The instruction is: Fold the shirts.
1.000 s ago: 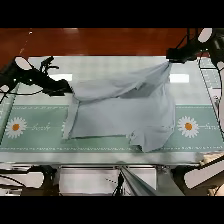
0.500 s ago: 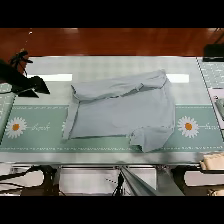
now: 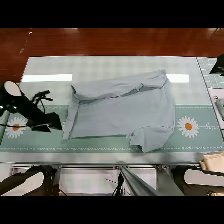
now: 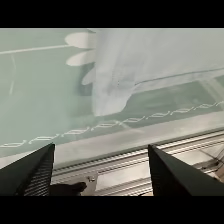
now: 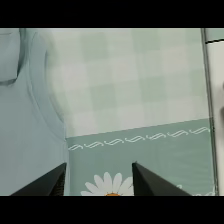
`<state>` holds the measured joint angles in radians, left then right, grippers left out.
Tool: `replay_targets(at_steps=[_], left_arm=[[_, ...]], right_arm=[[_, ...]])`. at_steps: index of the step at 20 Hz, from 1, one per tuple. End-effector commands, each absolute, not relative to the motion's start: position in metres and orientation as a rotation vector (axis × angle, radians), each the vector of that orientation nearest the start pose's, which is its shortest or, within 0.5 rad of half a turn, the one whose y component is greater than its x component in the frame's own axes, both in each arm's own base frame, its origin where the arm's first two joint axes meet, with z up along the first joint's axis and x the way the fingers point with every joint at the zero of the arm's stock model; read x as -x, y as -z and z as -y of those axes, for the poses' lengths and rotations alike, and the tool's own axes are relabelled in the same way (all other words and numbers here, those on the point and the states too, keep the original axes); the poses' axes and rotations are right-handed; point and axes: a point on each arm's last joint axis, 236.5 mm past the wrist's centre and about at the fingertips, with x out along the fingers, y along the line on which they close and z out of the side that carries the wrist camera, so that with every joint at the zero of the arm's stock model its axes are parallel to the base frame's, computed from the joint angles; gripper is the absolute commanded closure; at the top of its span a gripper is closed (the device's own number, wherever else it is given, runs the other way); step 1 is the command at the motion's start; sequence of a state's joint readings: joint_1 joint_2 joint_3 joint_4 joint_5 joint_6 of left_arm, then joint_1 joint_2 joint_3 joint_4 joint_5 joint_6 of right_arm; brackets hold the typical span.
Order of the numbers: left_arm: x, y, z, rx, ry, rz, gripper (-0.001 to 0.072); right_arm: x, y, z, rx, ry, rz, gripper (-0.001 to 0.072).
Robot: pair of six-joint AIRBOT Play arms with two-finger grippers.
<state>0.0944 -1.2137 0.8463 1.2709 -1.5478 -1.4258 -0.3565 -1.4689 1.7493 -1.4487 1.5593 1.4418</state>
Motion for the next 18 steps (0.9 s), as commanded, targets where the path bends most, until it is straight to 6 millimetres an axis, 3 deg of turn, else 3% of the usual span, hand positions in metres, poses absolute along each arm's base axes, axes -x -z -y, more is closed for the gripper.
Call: replay_targets(at_steps=[1,6,9,13,14,16,18], left_arm=[[-0.194,0.071,0.063,0.235,0.281,-1.857,0.0042],[-0.208,0.086,0.073,0.293,0.270,-1.776,0.0042],[-0.219,0.092,0.091,0.391,0.291,-1.736,0.0042],[-0.201,0.108,0.108,0.406,0.337,-1.815,0.0053],[-0.195,0.112,0.109,0.406,0.337,-1.841,0.0101],[-0.184,0.118,0.105,0.395,0.331,-1.890,0.0423],[-0.178,0.119,0.097,0.346,0.324,-1.914,0.0610]], right_arm=[[-0.400,-0.101,0.109,-0.231,0.072,-1.288,0.0245],[-0.403,-0.100,0.109,-0.230,0.067,-1.275,0.0245],[-0.403,-0.100,0.109,-0.229,0.067,-1.276,0.0245],[-0.399,-0.099,0.109,-0.220,0.059,-1.294,0.0245],[-0.398,-0.099,0.108,-0.219,0.056,-1.300,0.0245],[-0.395,-0.098,0.107,-0.220,0.053,-1.309,0.0244],[-0.393,-0.098,0.107,-0.220,0.051,-1.320,0.0245]])
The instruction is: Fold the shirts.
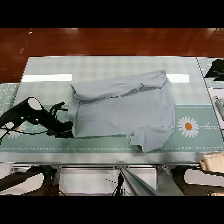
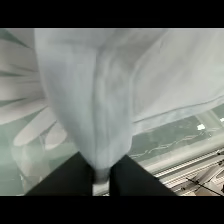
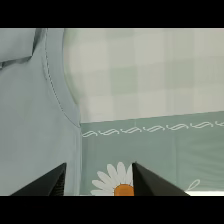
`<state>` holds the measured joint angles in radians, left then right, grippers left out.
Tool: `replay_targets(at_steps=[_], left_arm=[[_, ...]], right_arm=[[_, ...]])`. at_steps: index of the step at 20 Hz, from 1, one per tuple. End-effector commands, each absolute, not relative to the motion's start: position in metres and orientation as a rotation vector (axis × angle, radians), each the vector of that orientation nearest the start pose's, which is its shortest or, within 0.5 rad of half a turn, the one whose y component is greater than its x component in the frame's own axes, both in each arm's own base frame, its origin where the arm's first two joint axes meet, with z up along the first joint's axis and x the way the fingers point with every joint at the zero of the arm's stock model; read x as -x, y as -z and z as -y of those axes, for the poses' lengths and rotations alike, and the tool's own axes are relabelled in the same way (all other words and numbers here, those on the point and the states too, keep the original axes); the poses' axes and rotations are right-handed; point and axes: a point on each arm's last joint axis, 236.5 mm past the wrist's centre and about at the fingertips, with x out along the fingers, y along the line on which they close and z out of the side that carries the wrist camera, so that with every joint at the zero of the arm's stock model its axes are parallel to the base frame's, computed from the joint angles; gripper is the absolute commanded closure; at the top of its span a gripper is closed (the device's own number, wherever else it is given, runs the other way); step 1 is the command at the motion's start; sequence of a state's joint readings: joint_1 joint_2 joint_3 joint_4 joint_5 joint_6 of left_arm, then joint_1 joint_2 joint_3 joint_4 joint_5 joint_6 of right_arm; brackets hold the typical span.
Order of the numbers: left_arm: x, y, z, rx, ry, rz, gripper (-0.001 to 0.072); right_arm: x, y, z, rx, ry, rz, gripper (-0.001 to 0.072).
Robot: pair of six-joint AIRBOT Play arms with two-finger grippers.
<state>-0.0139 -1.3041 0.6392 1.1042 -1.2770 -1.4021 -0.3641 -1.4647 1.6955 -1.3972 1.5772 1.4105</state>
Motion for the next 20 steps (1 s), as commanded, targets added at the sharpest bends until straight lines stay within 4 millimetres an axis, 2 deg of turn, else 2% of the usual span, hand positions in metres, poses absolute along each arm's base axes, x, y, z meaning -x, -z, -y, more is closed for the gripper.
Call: replay_targets(at_steps=[1,2,4,6,8,11,14,18,20], left_arm=[[-0.174,0.119,0.092,0.318,0.320,-1.930,0.0641],[-0.170,0.119,0.088,0.298,0.319,-1.946,0.0679],[-0.167,0.118,0.084,0.269,0.325,-1.960,0.0679],[-0.169,0.115,0.084,0.256,0.340,-1.937,0.0679],[-0.176,0.114,0.083,0.246,0.342,-1.899,0.0679],[-0.182,0.112,0.083,0.231,0.352,-1.860,0.0679],[-0.182,0.111,0.084,0.235,0.353,-1.858,0.0679],[-0.185,0.109,0.092,0.251,0.395,-1.835,0.0679],[-0.188,0.107,0.099,0.287,0.406,-1.821,0.0679]], right_arm=[[-0.391,-0.097,0.109,-0.215,0.058,-1.326,0.0245],[-0.389,-0.096,0.113,-0.203,0.074,-1.337,0.0245],[-0.379,-0.092,0.124,-0.174,0.118,-1.376,0.0245],[-0.356,-0.071,0.124,-0.231,0.115,-1.454,0.0245],[-0.325,-0.035,0.104,-0.356,0.035,-1.543,0.0219],[-0.304,0.008,0.055,-0.547,-0.145,-1.518,0.0218],[-0.278,0.048,0.032,-0.618,-0.152,-1.553,0.0218],[-0.235,0.078,0.000,-0.668,-0.258,-1.648,0.0218],[-0.228,0.085,-0.002,-0.666,-0.244,-1.641,0.0220]])
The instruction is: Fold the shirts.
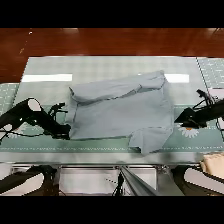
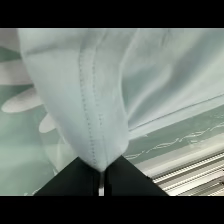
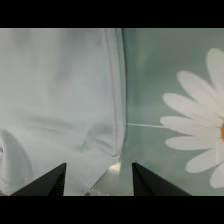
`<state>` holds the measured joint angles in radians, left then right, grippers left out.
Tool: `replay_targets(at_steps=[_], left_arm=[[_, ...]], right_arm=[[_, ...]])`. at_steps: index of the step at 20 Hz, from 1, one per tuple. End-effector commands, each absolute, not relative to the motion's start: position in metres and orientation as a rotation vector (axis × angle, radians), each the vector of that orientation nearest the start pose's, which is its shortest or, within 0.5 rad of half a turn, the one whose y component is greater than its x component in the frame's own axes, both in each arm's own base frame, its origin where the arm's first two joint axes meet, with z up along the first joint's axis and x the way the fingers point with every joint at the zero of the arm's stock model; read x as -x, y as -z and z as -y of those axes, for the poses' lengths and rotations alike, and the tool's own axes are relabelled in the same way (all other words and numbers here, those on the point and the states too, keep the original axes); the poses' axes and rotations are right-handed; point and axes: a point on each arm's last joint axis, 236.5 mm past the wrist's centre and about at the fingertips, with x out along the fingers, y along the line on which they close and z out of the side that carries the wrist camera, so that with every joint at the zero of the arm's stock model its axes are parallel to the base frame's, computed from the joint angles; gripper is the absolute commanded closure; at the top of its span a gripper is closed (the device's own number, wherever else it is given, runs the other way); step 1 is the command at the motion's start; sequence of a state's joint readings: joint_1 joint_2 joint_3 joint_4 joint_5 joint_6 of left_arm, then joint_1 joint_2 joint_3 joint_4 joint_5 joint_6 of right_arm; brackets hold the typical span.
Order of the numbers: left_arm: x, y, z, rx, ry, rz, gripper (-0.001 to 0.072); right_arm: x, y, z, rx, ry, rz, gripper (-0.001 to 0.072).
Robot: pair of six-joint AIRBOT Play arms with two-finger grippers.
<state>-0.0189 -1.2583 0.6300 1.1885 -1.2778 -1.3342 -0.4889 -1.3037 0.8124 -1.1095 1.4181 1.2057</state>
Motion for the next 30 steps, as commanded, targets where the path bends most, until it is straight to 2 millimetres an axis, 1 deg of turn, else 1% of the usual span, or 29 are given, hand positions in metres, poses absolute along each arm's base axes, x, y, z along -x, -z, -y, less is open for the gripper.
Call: replay_targets(at_steps=[1,3,5,7,10,11,12,13,14,15,16,17,18,19,20,21,22,23,24,25,26,27,28,29,30], left_arm=[[-0.190,0.106,0.102,0.304,0.409,-1.812,0.0679],[-0.195,0.106,0.105,0.323,0.410,-1.792,0.0679],[-0.198,0.106,0.106,0.330,0.408,-1.780,0.0679],[-0.199,0.106,0.108,0.332,0.420,-1.773,0.0679],[-0.204,0.100,0.122,0.366,0.491,-1.733,0.0679],[-0.207,0.098,0.126,0.377,0.507,-1.718,0.0679],[-0.208,0.097,0.128,0.381,0.520,-1.710,0.0679],[-0.208,0.097,0.128,0.381,0.520,-1.709,0.0679],[-0.211,0.094,0.128,0.371,0.529,-1.698,0.0679],[-0.218,0.088,0.128,0.359,0.536,-1.669,0.0680],[-0.233,0.075,0.128,0.342,0.542,-1.611,0.0680],[-0.254,0.053,0.129,0.316,0.550,-1.523,0.0680],[-0.277,0.023,0.129,0.291,0.552,-1.417,0.0680],[-0.303,-0.018,0.129,0.263,0.552,-1.285,0.0680],[-0.329,-0.076,0.129,0.230,0.549,-1.114,0.0680],[-0.346,-0.140,0.128,0.187,0.550,-0.933,0.0680],[-0.355,-0.217,0.127,0.140,0.546,-0.723,0.0680],[-0.352,-0.298,0.124,0.095,0.533,-0.505,0.0679],[-0.338,-0.370,0.118,0.061,0.510,-0.309,0.0680],[-0.314,-0.440,0.112,0.032,0.483,-0.110,0.0680],[-0.286,-0.495,0.106,0.013,0.459,0.050,0.0680],[-0.256,-0.538,0.100,-0.008,0.435,0.185,0.0679],[-0.230,-0.563,0.097,-0.026,0.421,0.265,0.0680],[-0.207,-0.579,0.096,-0.040,0.417,0.317,0.0680],[-0.190,-0.586,0.096,-0.049,0.419,0.346,0.0679]], right_arm=[[-0.227,0.087,-0.002,-0.659,-0.230,-1.625,0.0220],[-0.225,0.090,-0.002,-0.658,-0.193,-1.597,0.0220],[-0.227,0.098,0.000,-0.668,-0.150,-1.568,0.0221],[-0.235,0.107,-0.001,-0.705,-0.110,-1.515,0.0220],[-0.251,0.115,-0.014,-0.733,-0.092,-1.441,0.0223],[-0.256,0.118,-0.023,-0.715,-0.102,-1.426,0.0272],[-0.260,0.118,-0.033,-0.681,-0.128,-1.423,0.0387],[-0.262,0.116,-0.042,-0.649,-0.158,-1.428,0.0565],[-0.262,0.110,-0.051,-0.630,-0.198,-1.440,0.0684],[-0.266,0.097,-0.056,-0.604,-0.247,-1.436,0.0681],[-0.274,0.076,-0.059,-0.571,-0.301,-1.409,0.0681],[-0.286,0.048,-0.058,-0.537,-0.334,-1.356,0.0681],[-0.305,0.008,-0.056,-0.486,-0.358,-1.254,0.0682],[-0.326,-0.040,-0.055,-0.446,-0.375,-1.116,0.0682],[-0.344,-0.097,-0.054,-0.401,-0.386,-0.950,0.0682],[-0.358,-0.169,-0.054,-0.349,-0.389,-0.748,0.0682],[-0.362,-0.247,-0.052,-0.295,-0.376,-0.532,0.0682],[-0.355,-0.319,-0.048,-0.238,-0.349,-0.334,0.0682],[-0.338,-0.388,-0.046,-0.186,-0.322,-0.148,0.0682],[-0.311,-0.454,-0.043,-0.140,-0.288,0.032,0.0682],[-0.281,-0.506,-0.042,-0.103,-0.254,0.178,0.0682],[-0.254,-0.542,-0.042,-0.073,-0.229,0.275,0.0682],[-0.231,-0.566,-0.041,-0.054,-0.202,0.332,0.0682],[-0.216,-0.577,-0.041,-0.054,-0.187,0.350,0.0682],[-0.204,-0.582,-0.044,-0.059,-0.183,0.343,0.0682]])
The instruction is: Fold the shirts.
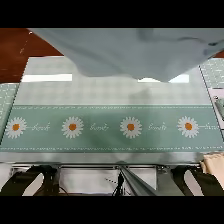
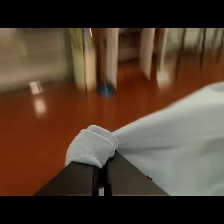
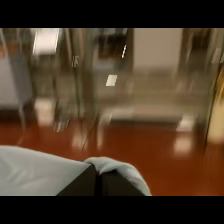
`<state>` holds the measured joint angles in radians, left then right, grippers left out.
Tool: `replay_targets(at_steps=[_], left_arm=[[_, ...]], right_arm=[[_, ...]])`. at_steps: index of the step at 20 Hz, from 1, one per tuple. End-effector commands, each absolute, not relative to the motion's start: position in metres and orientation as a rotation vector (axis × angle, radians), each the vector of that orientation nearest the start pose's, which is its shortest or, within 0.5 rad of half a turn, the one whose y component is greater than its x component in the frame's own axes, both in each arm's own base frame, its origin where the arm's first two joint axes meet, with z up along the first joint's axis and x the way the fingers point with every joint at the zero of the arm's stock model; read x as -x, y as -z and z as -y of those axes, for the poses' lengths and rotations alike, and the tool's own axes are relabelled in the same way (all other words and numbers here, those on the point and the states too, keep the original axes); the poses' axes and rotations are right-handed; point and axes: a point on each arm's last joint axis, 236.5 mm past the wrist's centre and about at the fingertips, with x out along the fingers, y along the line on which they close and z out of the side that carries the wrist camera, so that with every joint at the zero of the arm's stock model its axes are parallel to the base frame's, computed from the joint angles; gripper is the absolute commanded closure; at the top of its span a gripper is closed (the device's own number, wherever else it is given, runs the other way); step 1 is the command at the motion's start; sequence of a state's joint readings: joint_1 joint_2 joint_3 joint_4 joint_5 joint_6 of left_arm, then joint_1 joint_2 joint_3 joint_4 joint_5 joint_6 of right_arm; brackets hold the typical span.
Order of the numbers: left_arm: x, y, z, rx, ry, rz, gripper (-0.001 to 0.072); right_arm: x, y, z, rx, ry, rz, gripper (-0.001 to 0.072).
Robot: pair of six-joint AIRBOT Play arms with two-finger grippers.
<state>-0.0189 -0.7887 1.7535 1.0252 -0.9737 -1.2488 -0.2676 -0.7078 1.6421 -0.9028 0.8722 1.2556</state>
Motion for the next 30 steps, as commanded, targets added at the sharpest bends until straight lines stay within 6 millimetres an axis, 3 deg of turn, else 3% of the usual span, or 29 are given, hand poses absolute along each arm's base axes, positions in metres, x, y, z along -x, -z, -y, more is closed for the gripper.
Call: replay_targets(at_steps=[1,4,7,9,12,15,17,20,22,25,28,30], left_arm=[[-0.175,-0.587,0.097,-0.058,0.423,0.356,0.0680],[-0.156,-0.560,0.094,-0.107,0.407,0.251,0.0680],[-0.158,-0.509,0.080,-0.097,0.348,0.027,0.0680],[-0.159,-0.475,0.080,-0.051,0.356,-0.127,0.0680],[-0.172,-0.420,0.086,0.062,0.372,-0.349,0.0680],[-0.201,-0.351,0.107,0.143,0.451,-0.567,0.0679],[-0.231,-0.300,0.108,0.200,0.436,-0.676,0.0679],[-0.287,-0.236,0.104,0.299,0.375,-0.707,0.0680],[-0.322,-0.210,0.108,0.379,0.365,-0.690,0.0679],[-0.373,-0.186,0.125,0.453,0.425,-0.667,0.0679],[-0.425,-0.145,0.118,0.485,0.365,-0.669,0.0679],[-0.449,-0.113,0.109,0.491,0.311,-0.692,0.0679]], right_arm=[[-0.198,-0.579,-0.045,-0.058,-0.179,0.313,0.0682],[-0.197,-0.544,-0.042,-0.031,-0.141,0.141,0.0682],[-0.196,-0.503,-0.024,-0.002,-0.055,-0.038,0.0682],[-0.194,-0.477,-0.013,0.005,-0.011,-0.146,0.0682],[-0.197,-0.430,-0.005,0.000,0.006,-0.359,0.0682],[-0.217,-0.361,-0.002,-0.038,-0.041,-0.694,0.0682],[-0.245,-0.327,0.005,-0.051,-0.067,-0.843,0.0683],[-0.318,-0.278,0.024,-0.069,-0.059,-0.969,0.0682],[-0.372,-0.244,0.026,-0.052,-0.078,-1.009,0.0682],[-0.440,-0.202,0.017,-0.033,-0.100,-0.997,0.0682],[-0.499,-0.184,0.010,-0.030,-0.097,-0.892,0.0682],[-0.530,-0.174,0.009,-0.058,-0.080,-0.827,0.0682]])
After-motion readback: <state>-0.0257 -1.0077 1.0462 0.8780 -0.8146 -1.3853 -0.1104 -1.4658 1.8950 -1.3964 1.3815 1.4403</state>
